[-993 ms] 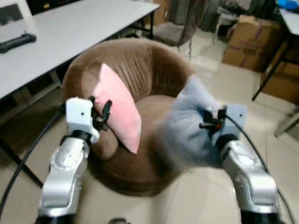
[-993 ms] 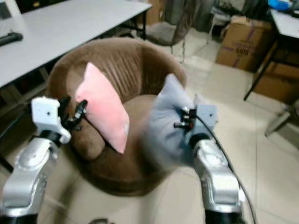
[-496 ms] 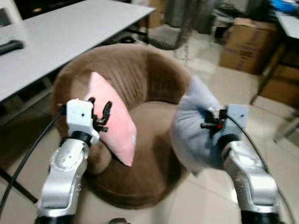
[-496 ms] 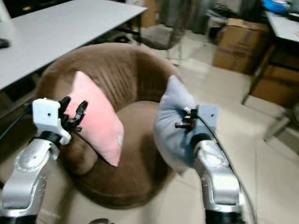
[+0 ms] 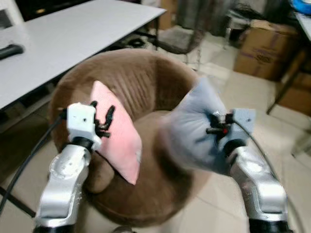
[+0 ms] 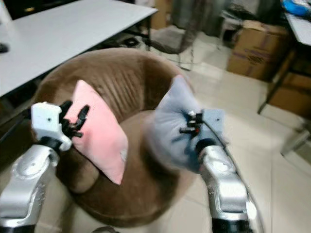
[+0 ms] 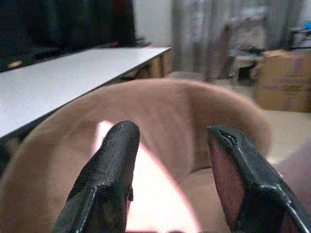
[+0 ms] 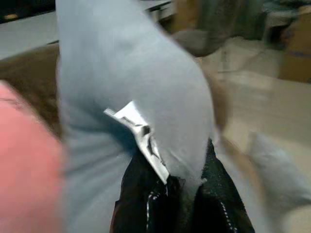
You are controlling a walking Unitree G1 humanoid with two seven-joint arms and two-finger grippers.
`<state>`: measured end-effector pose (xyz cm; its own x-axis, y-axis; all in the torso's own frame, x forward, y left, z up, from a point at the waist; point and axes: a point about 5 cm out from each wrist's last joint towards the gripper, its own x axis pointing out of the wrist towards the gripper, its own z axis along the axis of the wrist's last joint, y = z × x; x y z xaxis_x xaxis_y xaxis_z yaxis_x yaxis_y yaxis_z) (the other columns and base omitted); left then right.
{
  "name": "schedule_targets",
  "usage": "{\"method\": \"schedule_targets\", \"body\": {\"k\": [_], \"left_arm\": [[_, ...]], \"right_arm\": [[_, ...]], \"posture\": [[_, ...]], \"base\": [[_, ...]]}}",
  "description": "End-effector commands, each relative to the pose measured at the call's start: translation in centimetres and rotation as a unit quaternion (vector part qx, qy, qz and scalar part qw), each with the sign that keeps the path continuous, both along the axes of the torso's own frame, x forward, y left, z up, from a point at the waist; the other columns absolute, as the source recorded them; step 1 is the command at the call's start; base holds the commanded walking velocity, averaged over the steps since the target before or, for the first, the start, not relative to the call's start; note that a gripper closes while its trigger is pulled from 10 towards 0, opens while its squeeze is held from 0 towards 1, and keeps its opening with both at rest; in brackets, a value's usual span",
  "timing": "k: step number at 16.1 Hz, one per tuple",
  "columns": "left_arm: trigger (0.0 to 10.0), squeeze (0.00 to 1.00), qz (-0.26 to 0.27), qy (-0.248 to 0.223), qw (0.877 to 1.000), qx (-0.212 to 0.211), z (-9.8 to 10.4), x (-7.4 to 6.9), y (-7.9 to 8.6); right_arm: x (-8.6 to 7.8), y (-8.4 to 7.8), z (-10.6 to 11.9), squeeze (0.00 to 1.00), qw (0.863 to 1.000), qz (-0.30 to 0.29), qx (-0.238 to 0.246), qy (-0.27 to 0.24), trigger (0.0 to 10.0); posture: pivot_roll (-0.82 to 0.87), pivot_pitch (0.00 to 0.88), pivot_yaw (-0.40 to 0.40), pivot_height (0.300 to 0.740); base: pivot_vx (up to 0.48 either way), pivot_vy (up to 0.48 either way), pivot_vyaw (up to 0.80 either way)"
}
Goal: Move the pillow to the sofa from floor
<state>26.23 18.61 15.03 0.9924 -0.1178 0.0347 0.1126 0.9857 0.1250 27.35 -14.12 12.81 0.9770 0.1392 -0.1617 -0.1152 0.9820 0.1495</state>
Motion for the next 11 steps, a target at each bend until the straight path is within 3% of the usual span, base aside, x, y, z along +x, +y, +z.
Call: {"method": "schedule_targets", "body": {"k": [1,2,5,8,11], "left_arm": [[10.0,0.06,-0.01,-0.003,1.0,0.0,0.24,0.13,-0.42],[10.0,0.06,-0.012,-0.003,1.0,0.002,0.26,0.13,-0.45],[10.0,0.06,-0.014,-0.003,1.0,0.005,0.27,0.13,-0.43],[10.0,0.06,-0.02,-0.001,1.0,0.009,0.25,0.13,-0.54],[10.0,0.05,-0.045,0.008,0.999,0.004,-0.04,-0.28,-1.08]], "right_arm": [[0.2,-0.46,1.46,0.0,0.999,-0.002,0.0,-0.037,10.0],[0.2,-0.44,1.46,0.0,0.999,0.002,-0.005,-0.036,10.0],[0.29,-0.46,1.37,0.0,0.999,0.001,-0.027,-0.036,10.0],[0.38,-1.03,1.25,0.0,0.999,-0.023,-0.016,-0.036,10.0],[0.7,-0.99,1.37,0.0,0.999,-0.022,-0.022,-0.036,10.0]], "posture": [[0.11,0.0,-0.025,0.74],[0.11,0.0,-0.025,0.74],[0.11,0.0,-0.02,0.74],[0.11,0.0,-0.018,0.74],[0.11,0.0,-0.011,0.74]], "base": [[0.352,0.0,0.0],[0.349,0.0,0.0],[0.346,0.0,0.8],[0.329,0.0,0.0],[0.0,0.0,0.0]]}}
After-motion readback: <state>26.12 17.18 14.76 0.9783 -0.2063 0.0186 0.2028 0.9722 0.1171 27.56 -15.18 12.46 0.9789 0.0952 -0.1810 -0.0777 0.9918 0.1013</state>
